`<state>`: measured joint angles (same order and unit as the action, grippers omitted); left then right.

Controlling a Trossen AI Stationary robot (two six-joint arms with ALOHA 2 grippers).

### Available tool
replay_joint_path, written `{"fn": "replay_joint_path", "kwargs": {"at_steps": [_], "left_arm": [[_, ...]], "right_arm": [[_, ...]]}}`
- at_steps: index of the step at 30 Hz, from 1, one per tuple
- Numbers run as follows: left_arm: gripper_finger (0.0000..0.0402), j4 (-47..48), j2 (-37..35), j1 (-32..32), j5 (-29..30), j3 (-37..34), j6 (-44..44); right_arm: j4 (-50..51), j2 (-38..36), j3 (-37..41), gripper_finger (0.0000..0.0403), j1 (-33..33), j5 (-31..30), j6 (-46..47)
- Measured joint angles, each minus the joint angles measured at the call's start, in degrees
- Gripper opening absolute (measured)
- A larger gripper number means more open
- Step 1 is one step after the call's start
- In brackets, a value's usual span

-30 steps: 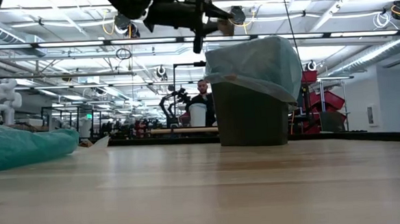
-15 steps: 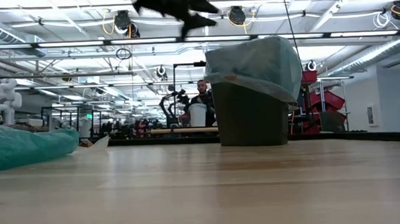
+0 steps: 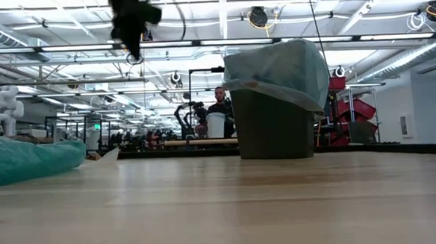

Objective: Place trash/remove bag and relplace
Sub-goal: Put the transparent plastic into the trash bin

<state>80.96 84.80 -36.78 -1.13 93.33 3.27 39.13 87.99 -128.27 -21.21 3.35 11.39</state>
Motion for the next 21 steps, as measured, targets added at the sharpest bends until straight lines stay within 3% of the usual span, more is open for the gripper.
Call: {"fn": "replay_joint_path", "kwargs": {"at_steps": [5,9,16,21], "left_arm": [[0.0005,-5.9,-5.5,0.7,-1.4,-17.7,-4.7],[0.0025,-13.2,-4.8,3.6,-3.2,-27.7,-9.0],[0.0103,-21.0,0.3,8.7,-5.0,-34.6,-14.9],[0.0165,-23.8,5.7,11.3,0.7,-35.6,-16.4]], "right_arm": [[0.1,0.0,0.0,0.0244,0.0,0.0,-0.4],[0.0,0.2,0.0,0.0244,0.0,0.0,-0.8],[-0.6,0.9,0.0,0.0244,-0.2,0.0,-1.6],[-1.0,1.1,0.0,0.0244,-0.2,0.0,-1.6]]}}
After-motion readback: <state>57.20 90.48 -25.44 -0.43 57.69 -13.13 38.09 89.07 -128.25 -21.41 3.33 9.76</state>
